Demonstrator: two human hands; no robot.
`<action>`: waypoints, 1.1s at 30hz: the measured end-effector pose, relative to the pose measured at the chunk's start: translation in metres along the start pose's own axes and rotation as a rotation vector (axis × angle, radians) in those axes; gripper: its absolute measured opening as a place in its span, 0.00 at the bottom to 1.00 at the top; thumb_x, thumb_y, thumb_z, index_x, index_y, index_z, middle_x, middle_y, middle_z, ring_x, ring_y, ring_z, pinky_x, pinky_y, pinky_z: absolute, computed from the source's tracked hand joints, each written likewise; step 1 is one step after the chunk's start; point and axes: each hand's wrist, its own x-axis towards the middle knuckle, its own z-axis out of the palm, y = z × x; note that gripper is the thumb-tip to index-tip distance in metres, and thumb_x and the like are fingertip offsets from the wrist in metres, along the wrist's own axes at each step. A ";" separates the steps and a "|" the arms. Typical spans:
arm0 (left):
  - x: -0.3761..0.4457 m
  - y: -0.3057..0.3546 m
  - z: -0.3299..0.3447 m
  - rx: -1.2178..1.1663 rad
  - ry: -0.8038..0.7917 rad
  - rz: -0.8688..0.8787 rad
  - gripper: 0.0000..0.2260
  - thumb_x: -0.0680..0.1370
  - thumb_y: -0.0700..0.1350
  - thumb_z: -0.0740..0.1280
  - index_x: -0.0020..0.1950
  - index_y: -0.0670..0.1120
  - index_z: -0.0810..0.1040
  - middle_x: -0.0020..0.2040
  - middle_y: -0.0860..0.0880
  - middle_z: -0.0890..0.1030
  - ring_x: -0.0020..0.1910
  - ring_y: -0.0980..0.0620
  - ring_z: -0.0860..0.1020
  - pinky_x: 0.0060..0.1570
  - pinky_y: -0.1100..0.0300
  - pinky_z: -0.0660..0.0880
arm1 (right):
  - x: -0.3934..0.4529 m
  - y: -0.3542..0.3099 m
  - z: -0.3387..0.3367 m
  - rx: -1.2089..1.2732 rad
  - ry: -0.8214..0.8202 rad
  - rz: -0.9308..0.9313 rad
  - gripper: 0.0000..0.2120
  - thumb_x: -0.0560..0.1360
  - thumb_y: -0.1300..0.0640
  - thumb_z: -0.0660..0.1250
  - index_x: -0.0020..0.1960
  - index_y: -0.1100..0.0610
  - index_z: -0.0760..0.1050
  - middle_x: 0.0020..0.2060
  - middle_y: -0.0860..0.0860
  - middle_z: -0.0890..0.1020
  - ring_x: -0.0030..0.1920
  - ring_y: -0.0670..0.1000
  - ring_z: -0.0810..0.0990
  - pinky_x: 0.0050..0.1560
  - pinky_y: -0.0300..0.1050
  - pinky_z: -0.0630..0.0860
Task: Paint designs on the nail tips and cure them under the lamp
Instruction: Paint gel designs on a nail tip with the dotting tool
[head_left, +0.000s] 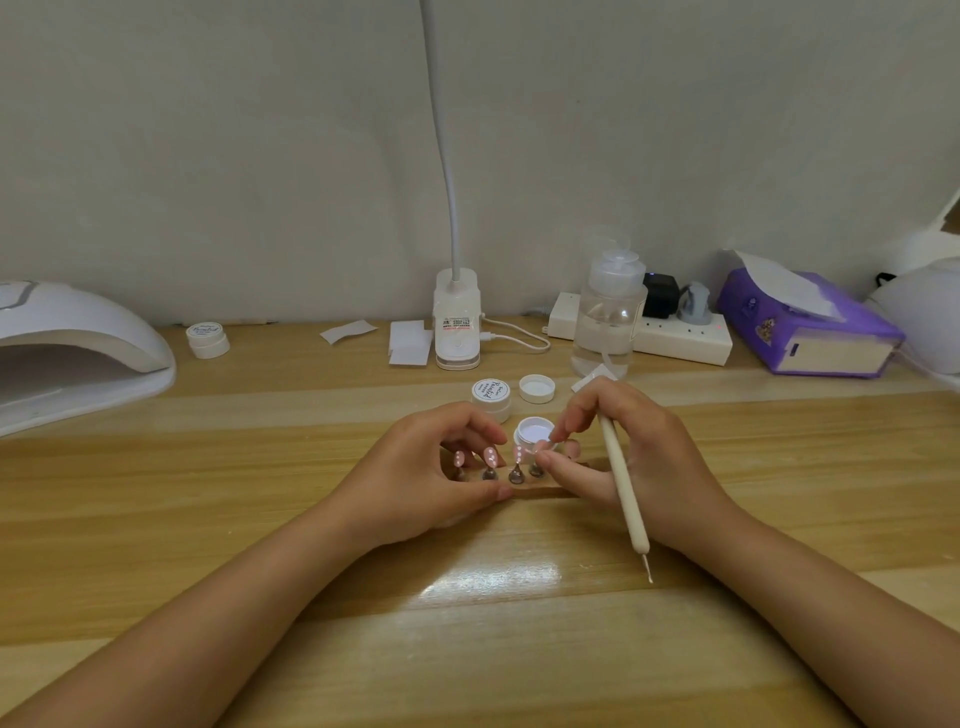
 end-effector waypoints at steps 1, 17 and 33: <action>0.000 0.000 0.000 0.003 0.000 0.000 0.14 0.66 0.40 0.76 0.46 0.52 0.77 0.34 0.59 0.78 0.36 0.64 0.74 0.35 0.73 0.69 | 0.000 0.000 0.001 0.002 -0.005 -0.001 0.13 0.66 0.53 0.75 0.40 0.46 0.70 0.36 0.48 0.78 0.37 0.47 0.77 0.41 0.44 0.76; 0.001 -0.001 -0.001 0.056 -0.018 0.002 0.14 0.66 0.43 0.76 0.45 0.56 0.76 0.35 0.60 0.78 0.37 0.64 0.75 0.35 0.73 0.69 | 0.002 -0.003 0.003 -0.100 -0.036 -0.132 0.09 0.66 0.57 0.72 0.40 0.52 0.71 0.35 0.47 0.77 0.37 0.45 0.74 0.39 0.39 0.71; -0.002 0.009 0.005 0.180 0.153 0.263 0.15 0.66 0.57 0.71 0.51 0.61 0.76 0.49 0.62 0.77 0.52 0.62 0.74 0.53 0.62 0.70 | -0.001 -0.018 0.008 0.131 0.104 -0.059 0.14 0.66 0.60 0.71 0.42 0.46 0.68 0.39 0.53 0.80 0.43 0.54 0.79 0.41 0.35 0.75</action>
